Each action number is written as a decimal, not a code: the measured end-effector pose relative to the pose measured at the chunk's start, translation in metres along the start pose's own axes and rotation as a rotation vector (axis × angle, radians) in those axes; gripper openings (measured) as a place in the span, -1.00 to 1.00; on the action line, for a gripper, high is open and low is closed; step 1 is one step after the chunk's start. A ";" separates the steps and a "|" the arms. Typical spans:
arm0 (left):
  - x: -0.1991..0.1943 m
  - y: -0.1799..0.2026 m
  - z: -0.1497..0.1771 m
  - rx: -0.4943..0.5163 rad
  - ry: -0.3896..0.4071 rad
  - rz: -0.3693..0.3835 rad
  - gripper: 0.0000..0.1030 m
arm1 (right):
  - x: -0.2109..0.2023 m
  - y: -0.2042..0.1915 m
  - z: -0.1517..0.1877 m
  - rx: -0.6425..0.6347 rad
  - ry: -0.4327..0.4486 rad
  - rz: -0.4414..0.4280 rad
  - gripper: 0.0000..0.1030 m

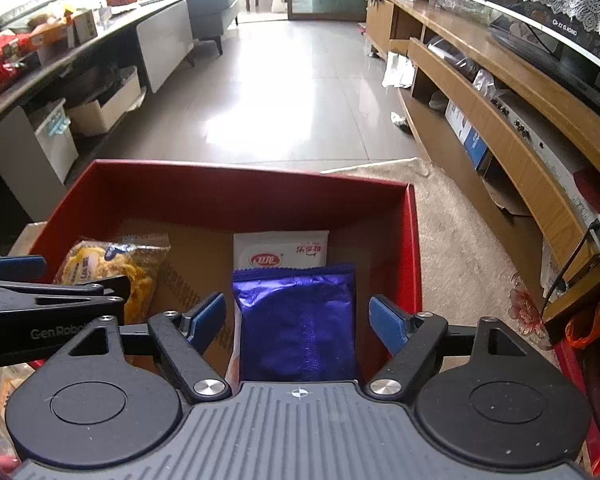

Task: Organize snacks
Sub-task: 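Lower the waffle bag and blue pouch into the box, opening both grippers, then withdraw both tools from the red box toward the loose snacks, then grasp the sausage pack with the left gripper while the right gripper grasps the Trolli bag, then lift the sausage pack and Trolli bag and carry both over the red box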

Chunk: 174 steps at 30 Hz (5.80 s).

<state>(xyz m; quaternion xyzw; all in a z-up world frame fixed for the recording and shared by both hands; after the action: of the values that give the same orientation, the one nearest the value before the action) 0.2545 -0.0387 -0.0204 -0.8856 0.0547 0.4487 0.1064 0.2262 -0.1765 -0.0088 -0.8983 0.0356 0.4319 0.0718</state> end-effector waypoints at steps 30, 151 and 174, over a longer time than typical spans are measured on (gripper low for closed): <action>-0.055 -0.023 0.034 -0.013 0.053 0.043 0.57 | -0.051 -0.014 0.015 0.007 0.064 -0.035 0.63; -0.064 -0.027 0.195 -0.028 -0.211 0.093 0.35 | -0.080 -0.049 0.183 -0.255 -0.255 -0.074 0.15; -0.057 -0.004 0.198 -0.035 -0.220 0.043 0.83 | -0.098 -0.027 0.176 -0.186 -0.241 -0.091 0.16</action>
<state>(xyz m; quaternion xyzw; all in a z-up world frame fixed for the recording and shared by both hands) 0.0668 0.0118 -0.0875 -0.8315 0.0539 0.5461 0.0867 0.0330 -0.1212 -0.0379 -0.8436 -0.0542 0.5341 0.0116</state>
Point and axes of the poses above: each gripper's, at about its wrist camera, not at the fingertips, and x roughly the way its jaws point, y to its right, z to its underside, the point moved 2 cm from there along x, roughly the way its jaws point, and after that the axes turned 9 degrees about x, right-handed, at the moved point
